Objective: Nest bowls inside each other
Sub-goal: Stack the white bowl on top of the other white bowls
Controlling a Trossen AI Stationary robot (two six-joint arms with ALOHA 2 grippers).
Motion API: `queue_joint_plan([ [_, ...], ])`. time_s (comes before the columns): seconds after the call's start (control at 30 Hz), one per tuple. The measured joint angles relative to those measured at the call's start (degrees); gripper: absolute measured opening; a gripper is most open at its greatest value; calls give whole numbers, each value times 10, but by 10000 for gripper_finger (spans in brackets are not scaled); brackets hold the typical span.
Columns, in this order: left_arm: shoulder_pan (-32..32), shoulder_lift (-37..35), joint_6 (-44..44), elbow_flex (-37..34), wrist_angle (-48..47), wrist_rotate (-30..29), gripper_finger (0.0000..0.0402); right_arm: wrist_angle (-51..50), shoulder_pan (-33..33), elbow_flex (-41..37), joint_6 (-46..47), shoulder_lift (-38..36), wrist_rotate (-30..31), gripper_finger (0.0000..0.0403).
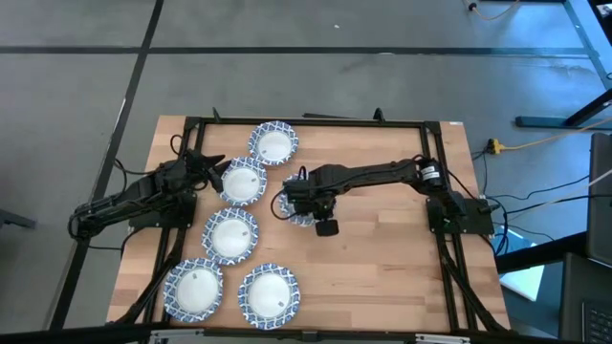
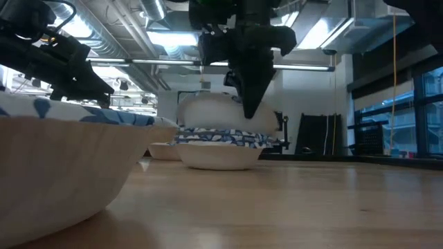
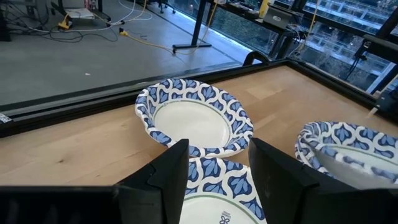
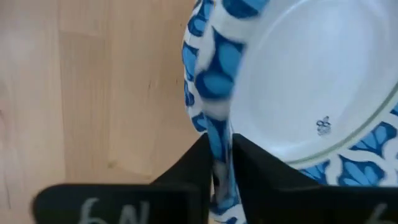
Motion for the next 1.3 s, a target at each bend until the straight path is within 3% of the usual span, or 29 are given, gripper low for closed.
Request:
queue_joint_plan([
  [0.37,0,0,0,0,0,0,161,1,-2,0,11,-13,21,156],
  [0.83,0,0,0,0,0,4,161,58,-49,-9,18,-141,23,162],
  [0.93,0,0,0,0,0,4,161,100,-66,-65,22,-181,23,162],
  [1.3,0,0,2,0,0,3,161,335,-115,-401,105,-415,32,162],
])
